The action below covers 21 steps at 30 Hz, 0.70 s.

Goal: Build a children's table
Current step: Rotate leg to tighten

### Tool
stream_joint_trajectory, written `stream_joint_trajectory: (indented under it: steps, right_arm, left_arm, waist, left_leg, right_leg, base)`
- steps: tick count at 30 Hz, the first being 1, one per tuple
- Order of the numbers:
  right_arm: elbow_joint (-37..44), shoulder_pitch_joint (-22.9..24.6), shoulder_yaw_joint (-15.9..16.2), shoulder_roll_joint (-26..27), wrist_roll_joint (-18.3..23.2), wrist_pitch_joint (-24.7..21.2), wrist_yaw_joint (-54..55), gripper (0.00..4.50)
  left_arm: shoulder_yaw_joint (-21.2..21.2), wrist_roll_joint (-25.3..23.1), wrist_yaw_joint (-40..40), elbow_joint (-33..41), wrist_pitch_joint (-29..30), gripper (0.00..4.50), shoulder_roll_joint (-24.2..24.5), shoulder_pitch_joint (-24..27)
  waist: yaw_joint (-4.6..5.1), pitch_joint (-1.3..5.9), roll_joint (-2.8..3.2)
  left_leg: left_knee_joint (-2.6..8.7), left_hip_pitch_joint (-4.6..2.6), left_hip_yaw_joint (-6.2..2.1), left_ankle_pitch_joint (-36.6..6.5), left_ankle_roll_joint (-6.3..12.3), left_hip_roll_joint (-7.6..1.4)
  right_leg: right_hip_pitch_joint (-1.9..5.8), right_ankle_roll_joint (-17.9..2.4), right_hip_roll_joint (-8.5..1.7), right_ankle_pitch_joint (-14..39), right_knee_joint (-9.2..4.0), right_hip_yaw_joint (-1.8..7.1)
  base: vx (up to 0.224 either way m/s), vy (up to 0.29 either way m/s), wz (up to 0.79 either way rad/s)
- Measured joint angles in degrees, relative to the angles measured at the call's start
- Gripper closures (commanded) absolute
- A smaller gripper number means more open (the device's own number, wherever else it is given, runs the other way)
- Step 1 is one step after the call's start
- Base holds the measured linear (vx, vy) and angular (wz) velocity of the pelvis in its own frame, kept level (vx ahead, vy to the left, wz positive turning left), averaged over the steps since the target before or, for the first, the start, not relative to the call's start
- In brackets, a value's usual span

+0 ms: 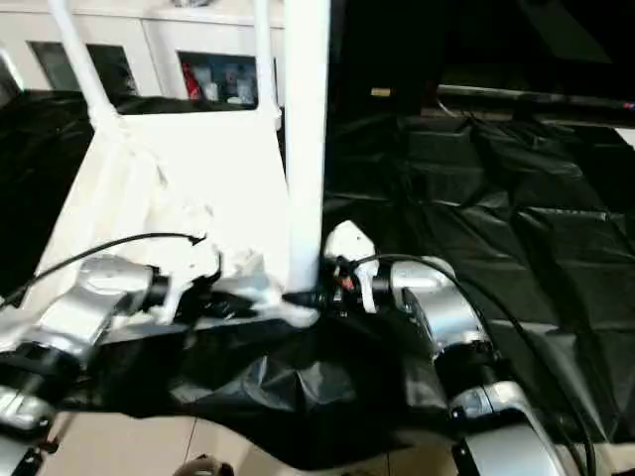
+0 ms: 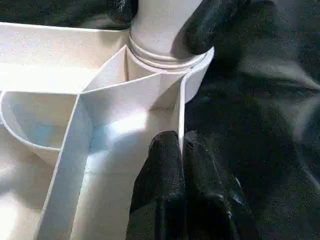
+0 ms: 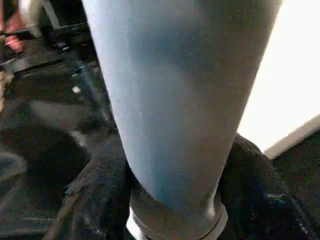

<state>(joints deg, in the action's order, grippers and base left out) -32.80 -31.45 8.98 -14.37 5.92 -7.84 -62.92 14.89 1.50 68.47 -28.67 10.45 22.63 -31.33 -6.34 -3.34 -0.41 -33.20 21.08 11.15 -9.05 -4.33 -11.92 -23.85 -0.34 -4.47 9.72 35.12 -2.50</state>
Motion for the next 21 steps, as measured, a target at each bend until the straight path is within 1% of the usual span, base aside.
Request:
stream_joint_trajectory:
  steps: [2, 4, 5, 8, 9, 10, 13, 14, 15, 17, 19, 20, 21]
  right_arm:
    - [-1.88, -0.45, -2.11, 2.68, -1.03, -0.19, 7.17, 2.44]
    - [-3.83, -1.38, -3.90, 5.28, -1.68, -0.42, 14.94, 2.44]
    - [-4.36, -1.71, -4.54, 6.21, -1.90, -0.62, 17.92, 2.44]
    - [-7.11, -3.27, -7.42, 10.11, -2.15, -0.81, 28.60, 2.46]
    - [-8.68, -4.50, -8.01, 11.62, -2.74, -0.51, 33.23, 2.46]
    - [-9.04, -4.89, -8.08, 12.01, -3.17, -0.32, 35.03, 2.46]
    - [-9.67, -4.90, -8.13, 12.35, -3.54, 1.14, 36.08, 2.46]
    - [-9.71, -4.91, -8.19, 12.38, -3.54, 1.22, 36.08, 1.91]
    - [-9.83, -4.91, -8.63, 12.56, -3.50, 1.31, 36.07, 1.77]
    - [-9.80, -4.92, -9.24, 13.04, -2.82, 1.33, 35.50, 1.77]
    - [-9.90, -4.91, -9.28, 13.08, -2.07, 1.43, 34.58, 1.42]
    - [-10.00, -4.90, -9.24, 12.94, -2.08, 1.73, 33.86, 1.32]
    - [-10.01, -4.86, -8.80, 12.37, -2.13, 1.99, 32.10, 1.32]
  left_arm:
    - [-0.63, -1.23, -4.14, -2.42, 1.05, 4.50, -1.94, -1.69]
    - [-1.21, -1.76, -8.58, -4.56, 2.32, 4.50, -3.99, -3.20]
    - [-1.38, -1.98, -10.37, -5.19, 2.76, 4.50, -4.88, -3.68]
    - [-2.40, -2.90, -16.36, -7.69, 4.29, 4.50, -7.98, -5.57]
    - [-2.77, -3.21, -18.63, -8.87, 4.63, 4.50, -9.13, -6.46]
    - [-2.82, -3.39, -19.66, -9.04, 4.74, 4.50, -9.67, -6.71]
    - [-2.81, -3.45, -20.33, -9.06, 4.75, 4.50, -10.04, -6.81]
    - [-2.81, -3.46, -20.33, -9.06, 4.74, 4.50, -10.04, -6.81]
    - [-2.77, -3.51, -20.28, -9.05, 4.67, 4.50, -10.03, -6.82]
    - [-2.72, -3.61, -20.11, -9.05, 4.32, 4.50, -9.87, -6.80]
    - [-2.65, -3.61, -19.34, -9.05, 3.83, 4.50, -9.45, -6.69]
    - [-2.64, -3.61, -18.89, -9.00, 3.42, 4.50, -9.19, -6.55]
    - [-2.62, -3.61, -18.29, -8.71, 2.97, 4.50, -8.76, -6.26]
  waist:
    - [0.40, 0.02, -0.04]
    - [1.15, 0.02, -0.04]
    - [1.36, 0.03, -0.03]
    - [1.62, 0.05, 0.01]
    - [1.80, 0.05, 0.01]
    - [1.82, 0.05, 0.02]
    - [1.75, 0.10, 0.10]
    - [1.73, 0.12, 0.12]
    - [1.70, 0.12, 0.13]
    - [1.75, 0.12, 0.15]
    - [1.90, 0.12, 0.15]
    - [1.95, 0.12, 0.15]
    - [1.98, 0.12, 0.15]
  left_leg:
    - [-0.03, -0.02, -0.02, 0.00, -0.01, 0.00]
    - [-0.01, -0.07, -0.03, 0.01, -0.02, 0.01]
    - [-0.01, -0.08, -0.05, 0.01, -0.02, 0.01]
    - [0.01, -0.09, -0.06, 0.01, -0.02, 0.01]
    - [0.04, -0.06, -0.07, 0.01, -0.02, 0.02]
    - [0.04, -0.04, -0.07, 0.01, -0.03, 0.02]
    - [0.05, -0.01, -0.06, 0.01, -0.02, 0.02]
    - [0.06, -0.01, -0.05, 0.01, -0.02, 0.03]
    - [0.07, 0.00, -0.05, 0.00, -0.01, 0.03]
    - [0.09, -0.01, -0.03, 0.00, -0.01, 0.03]
    - [0.09, -0.02, -0.04, 0.00, -0.01, 0.02]
    - [0.09, -0.02, -0.05, 0.00, -0.01, 0.02]
    - [0.09, -0.02, -0.05, 0.00, -0.01, 0.02]
  right_leg:
    - [-0.02, 0.00, 0.00, -0.03, 0.08, -0.01]
    - [-0.02, 0.06, 0.00, -0.15, 0.06, -0.01]
    - [-0.02, 0.08, 0.00, -0.16, 0.05, -0.02]
    - [-0.06, 0.09, 0.02, -0.20, 0.09, -0.02]
    - [-0.11, 0.07, 0.02, -0.24, 0.06, -0.03]
    - [-0.11, 0.07, 0.02, -0.24, 0.03, -0.03]
    - [-0.08, 0.00, 0.02, -0.28, -0.06, -0.01]
    - [-0.07, -0.01, 0.02, -0.29, -0.07, 0.00]
    - [-0.07, -0.02, 0.02, -0.28, -0.10, 0.00]
    - [-0.09, -0.02, 0.02, -0.29, -0.11, 0.00]
    - [-0.09, -0.04, 0.03, -0.30, -0.10, -0.02]
    - [-0.10, -0.04, 0.03, -0.30, -0.09, -0.01]
    - [-0.10, -0.05, 0.03, -0.30, -0.09, -0.01]
  base:
    - [0.000, 0.000, 0.00]
    - [0.000, 0.000, 0.00]
    - [0.000, 0.000, 0.00]
    - [0.000, 0.000, 0.00]
    - [0.000, 0.000, 0.00]
    - [0.000, 0.000, 0.00]
    - [0.000, 0.000, 0.00]
    - [0.000, 0.000, 0.00]
    - [0.000, 0.000, 0.00]
    - [0.000, 0.000, 0.00]
    - [0.000, 0.000, 0.00]
    - [0.000, 0.000, 0.00]
    - [0.000, 0.000, 0.00]
